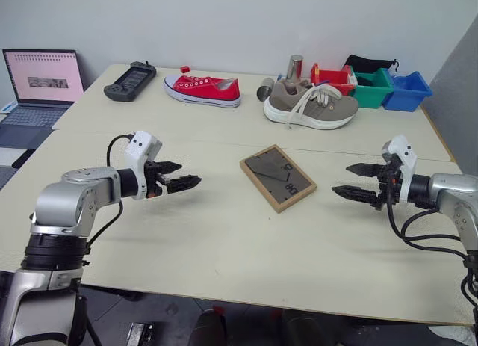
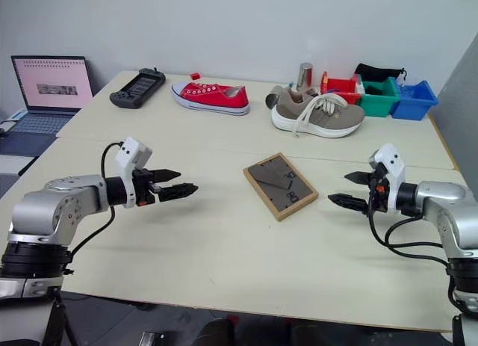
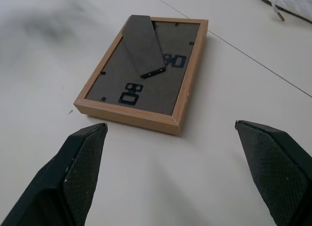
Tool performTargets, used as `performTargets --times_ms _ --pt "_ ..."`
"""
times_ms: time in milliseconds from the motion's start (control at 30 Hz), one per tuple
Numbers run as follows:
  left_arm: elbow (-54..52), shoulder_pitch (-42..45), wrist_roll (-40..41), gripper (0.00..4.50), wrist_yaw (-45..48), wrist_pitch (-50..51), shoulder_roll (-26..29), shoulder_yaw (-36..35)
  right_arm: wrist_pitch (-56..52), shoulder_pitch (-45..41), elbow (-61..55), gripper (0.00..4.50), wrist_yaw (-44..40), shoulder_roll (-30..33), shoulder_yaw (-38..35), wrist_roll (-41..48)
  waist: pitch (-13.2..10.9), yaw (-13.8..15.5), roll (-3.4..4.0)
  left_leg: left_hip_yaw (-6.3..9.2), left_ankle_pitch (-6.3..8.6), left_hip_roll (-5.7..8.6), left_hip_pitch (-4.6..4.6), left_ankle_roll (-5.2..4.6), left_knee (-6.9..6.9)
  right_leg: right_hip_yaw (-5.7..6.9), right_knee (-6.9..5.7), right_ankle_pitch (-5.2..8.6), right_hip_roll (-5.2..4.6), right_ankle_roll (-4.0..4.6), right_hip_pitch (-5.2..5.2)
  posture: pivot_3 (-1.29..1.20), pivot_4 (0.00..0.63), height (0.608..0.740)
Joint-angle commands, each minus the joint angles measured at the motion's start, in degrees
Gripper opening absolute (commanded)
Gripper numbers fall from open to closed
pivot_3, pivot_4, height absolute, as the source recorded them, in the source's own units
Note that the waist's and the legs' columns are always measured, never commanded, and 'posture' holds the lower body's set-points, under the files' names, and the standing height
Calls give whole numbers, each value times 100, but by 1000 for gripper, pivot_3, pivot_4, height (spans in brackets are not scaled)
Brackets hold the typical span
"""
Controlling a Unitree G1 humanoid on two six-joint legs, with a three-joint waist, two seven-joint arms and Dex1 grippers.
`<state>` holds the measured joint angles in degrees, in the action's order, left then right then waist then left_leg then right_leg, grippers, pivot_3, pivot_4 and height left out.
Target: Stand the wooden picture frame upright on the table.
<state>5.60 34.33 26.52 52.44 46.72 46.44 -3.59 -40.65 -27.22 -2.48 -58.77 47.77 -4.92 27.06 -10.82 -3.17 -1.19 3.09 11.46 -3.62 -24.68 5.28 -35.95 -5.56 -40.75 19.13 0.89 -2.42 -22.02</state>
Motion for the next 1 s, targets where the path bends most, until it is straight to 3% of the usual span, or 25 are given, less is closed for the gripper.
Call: performTargets --times_ms 33,900,1000 --pt "2 13 -162 4500 -39 -237 -12 9 0 -81 -107 4480 46 -35 -71 72 0 -3 0 0 0 0 0 0 0 0 0 0 0 0 0 0 150 740" --pt "-145 144 100 4500 -227 407 -442 -55 698 -338 537 4480 202 -257 299 -591 0 -7 0 0 0 -1 -4 0 -5 0 -9 0 0 0 -6 0 150 740" --pt "-362 31 245 4118 -192 487 -572 -49 874 -636 852 3940 256 -427 484 -758 0 -10 0 0 0 -1 -4 0 -6 0 -9 0 0 0 -6 0 150 740"
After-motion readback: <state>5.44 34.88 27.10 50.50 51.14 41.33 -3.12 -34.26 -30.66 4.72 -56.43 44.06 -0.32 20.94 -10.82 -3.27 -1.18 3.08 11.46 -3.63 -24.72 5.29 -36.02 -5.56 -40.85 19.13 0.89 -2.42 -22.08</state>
